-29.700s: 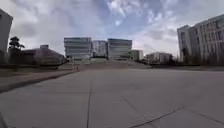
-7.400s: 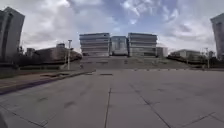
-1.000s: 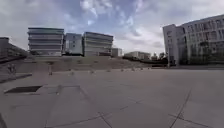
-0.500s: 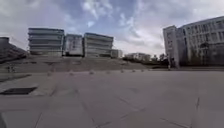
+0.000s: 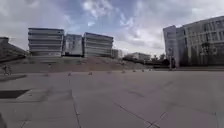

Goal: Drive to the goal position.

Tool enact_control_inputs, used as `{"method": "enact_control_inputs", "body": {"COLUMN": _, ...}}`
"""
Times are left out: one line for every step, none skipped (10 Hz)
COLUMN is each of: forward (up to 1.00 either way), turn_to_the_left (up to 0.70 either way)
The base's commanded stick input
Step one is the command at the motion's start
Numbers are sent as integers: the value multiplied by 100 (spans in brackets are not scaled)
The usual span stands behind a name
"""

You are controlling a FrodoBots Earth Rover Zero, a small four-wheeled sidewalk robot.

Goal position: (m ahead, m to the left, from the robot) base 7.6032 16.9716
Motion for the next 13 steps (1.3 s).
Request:
{"method": "enact_control_inputs", "body": {"forward": 70, "turn_to_the_left": 29}}
{"method": "enact_control_inputs", "body": {"forward": 70, "turn_to_the_left": 35}}
{"method": "enact_control_inputs", "body": {"forward": 70, "turn_to_the_left": 35}}
{"method": "enact_control_inputs", "body": {"forward": 70, "turn_to_the_left": 31}}
{"method": "enact_control_inputs", "body": {"forward": 70, "turn_to_the_left": 21}}
{"method": "enact_control_inputs", "body": {"forward": 70, "turn_to_the_left": 11}}
{"method": "enact_control_inputs", "body": {"forward": 70, "turn_to_the_left": 2}}
{"method": "enact_control_inputs", "body": {"forward": 70, "turn_to_the_left": 0}}
{"method": "enact_control_inputs", "body": {"forward": 70, "turn_to_the_left": 0}}
{"method": "enact_control_inputs", "body": {"forward": 70, "turn_to_the_left": 0}}
{"method": "enact_control_inputs", "body": {"forward": 70, "turn_to_the_left": 0}}
{"method": "enact_control_inputs", "body": {"forward": 70, "turn_to_the_left": 0}}
{"method": "enact_control_inputs", "body": {"forward": 70, "turn_to_the_left": 0}}
